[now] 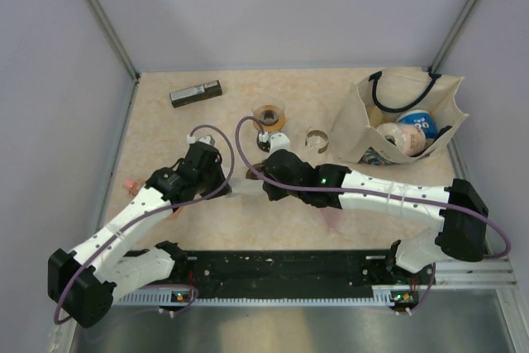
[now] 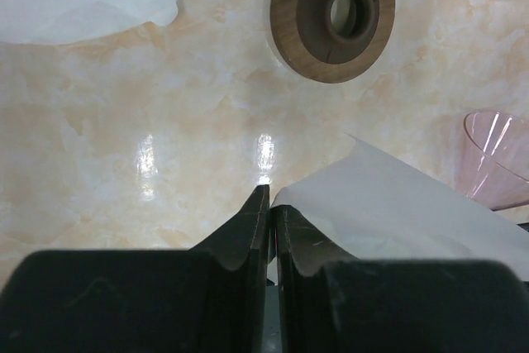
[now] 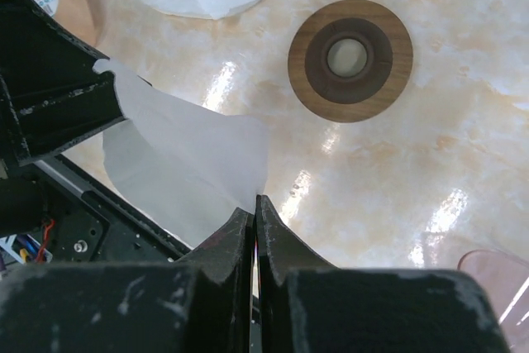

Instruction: Place the coffee filter in the dripper

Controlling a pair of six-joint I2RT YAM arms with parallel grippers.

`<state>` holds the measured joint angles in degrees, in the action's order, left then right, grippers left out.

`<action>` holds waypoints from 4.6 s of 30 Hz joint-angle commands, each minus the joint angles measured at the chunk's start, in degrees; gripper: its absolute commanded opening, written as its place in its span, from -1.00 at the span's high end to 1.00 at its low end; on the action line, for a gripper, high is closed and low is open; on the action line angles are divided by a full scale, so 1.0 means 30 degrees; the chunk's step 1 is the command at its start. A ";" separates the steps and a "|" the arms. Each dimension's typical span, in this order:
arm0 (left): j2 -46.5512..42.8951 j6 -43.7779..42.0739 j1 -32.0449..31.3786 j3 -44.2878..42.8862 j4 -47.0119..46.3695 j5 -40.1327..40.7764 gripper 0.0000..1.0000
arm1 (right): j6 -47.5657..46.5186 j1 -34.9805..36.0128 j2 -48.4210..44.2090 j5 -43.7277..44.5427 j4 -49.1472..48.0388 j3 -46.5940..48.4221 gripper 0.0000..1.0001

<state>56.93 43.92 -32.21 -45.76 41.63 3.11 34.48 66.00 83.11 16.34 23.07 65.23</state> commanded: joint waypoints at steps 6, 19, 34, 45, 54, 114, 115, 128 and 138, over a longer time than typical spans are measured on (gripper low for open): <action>0.0302 -0.0693 0.0042 -0.1153 0.0394 -0.0331 0.54 | -0.0886 -0.0026 -0.0223 0.1058 0.0659 0.0754 1.00; -0.2889 -0.1721 0.0013 -0.1329 -0.3329 -0.5435 -0.98 | -0.2147 -0.2630 -0.0224 -0.2398 0.1710 0.4149 1.00; -0.4650 -0.1253 0.0071 -0.2443 -0.1632 -0.1245 -0.98 | -0.3232 -0.7670 0.5222 -0.4595 0.9592 1.4929 1.00; -0.4591 -0.1047 0.0188 -0.1916 -0.1571 -0.0423 -0.98 | -0.3261 -0.9957 0.8768 -0.6764 1.1849 1.9738 1.00; -0.4122 -0.1134 0.0452 -0.1857 -0.1424 -0.0364 -0.98 | -0.3642 -1.0163 0.9736 -0.6645 1.2174 2.0881 1.00; -0.3976 -0.0754 0.1038 -0.1798 0.0685 0.1950 -0.98 | -0.8739 -0.8640 1.3311 -0.3394 0.9859 2.3695 0.58; -0.3917 -0.0754 0.1038 -0.1798 0.0685 0.1950 -0.98 | -0.8826 -0.8640 1.3457 -0.3569 0.9743 2.3724 0.58; -0.3917 -0.0812 0.1096 -0.1711 0.0773 0.2155 -0.98 | -0.8768 -0.8640 1.5069 -0.4830 0.9624 2.3578 0.61; -0.3829 -0.0871 0.1126 -0.1652 0.0832 0.2184 -0.98 | -0.8944 -0.8640 1.5860 -0.5035 0.9712 2.3549 0.63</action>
<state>45.76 41.06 -29.19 -51.09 44.80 8.58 8.45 39.66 128.55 2.33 52.75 134.06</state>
